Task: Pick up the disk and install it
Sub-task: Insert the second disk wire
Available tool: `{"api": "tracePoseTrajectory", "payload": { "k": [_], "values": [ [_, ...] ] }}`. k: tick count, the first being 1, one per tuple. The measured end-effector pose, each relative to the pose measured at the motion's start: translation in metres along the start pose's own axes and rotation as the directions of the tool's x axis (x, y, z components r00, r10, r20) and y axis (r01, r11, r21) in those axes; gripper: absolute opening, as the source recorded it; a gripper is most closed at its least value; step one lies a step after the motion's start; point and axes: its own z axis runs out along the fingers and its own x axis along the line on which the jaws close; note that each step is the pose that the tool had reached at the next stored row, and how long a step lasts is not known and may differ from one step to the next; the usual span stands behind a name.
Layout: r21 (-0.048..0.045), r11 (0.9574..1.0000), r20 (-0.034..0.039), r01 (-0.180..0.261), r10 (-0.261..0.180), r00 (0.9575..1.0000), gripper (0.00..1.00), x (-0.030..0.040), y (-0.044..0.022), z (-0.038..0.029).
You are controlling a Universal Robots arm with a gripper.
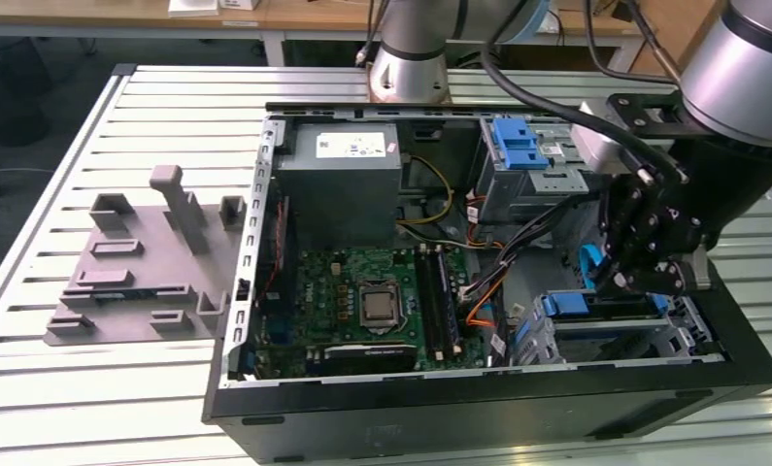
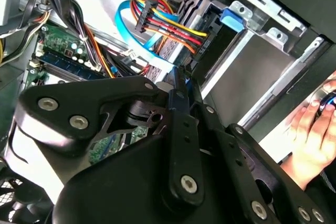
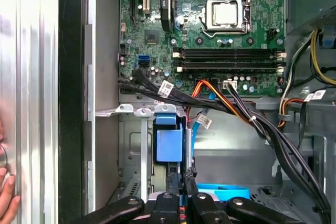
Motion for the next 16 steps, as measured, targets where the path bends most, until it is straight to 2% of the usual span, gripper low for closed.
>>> {"api": "tracePoseTrajectory", "payload": {
  "k": [6,16],
  "values": [
    [0.0,1.0,0.0003,0.0,0.0,1.0,0.16,0.0018,-0.0009,0.0036],
    [-0.0001,1.0,0.0044,0.0,0.0,1.0,0.16,0.0024,-0.0025,0.0044]
  ]
}}
